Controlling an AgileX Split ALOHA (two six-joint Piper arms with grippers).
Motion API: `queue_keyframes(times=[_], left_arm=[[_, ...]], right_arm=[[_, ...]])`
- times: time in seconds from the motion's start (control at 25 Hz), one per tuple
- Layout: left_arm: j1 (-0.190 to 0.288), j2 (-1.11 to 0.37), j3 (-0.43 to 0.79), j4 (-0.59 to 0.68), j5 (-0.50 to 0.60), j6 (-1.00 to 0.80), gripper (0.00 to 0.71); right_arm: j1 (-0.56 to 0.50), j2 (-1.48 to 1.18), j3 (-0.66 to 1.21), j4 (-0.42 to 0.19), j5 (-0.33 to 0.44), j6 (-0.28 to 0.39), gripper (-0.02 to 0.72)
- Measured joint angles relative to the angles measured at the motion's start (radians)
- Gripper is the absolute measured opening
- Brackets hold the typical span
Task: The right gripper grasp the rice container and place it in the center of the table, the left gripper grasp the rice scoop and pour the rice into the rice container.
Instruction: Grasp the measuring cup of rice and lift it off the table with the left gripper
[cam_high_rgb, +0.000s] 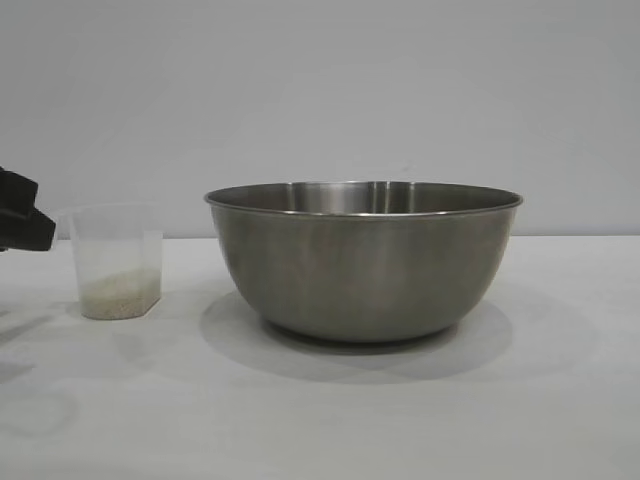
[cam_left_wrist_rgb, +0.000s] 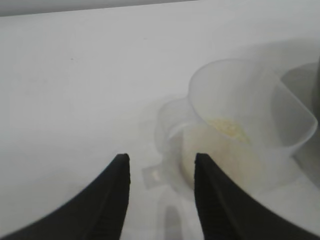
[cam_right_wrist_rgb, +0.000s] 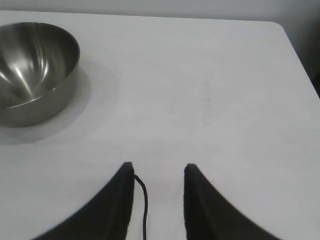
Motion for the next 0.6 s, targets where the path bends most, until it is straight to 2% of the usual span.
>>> queue_keyframes(times=[0.6], left_arm=[[0.0,0.102,-0.128,-0.017,0.0,0.002,0.302]], right_arm=[[0.0,0.0,0.0,0.0,0.0,0.0,0.251]])
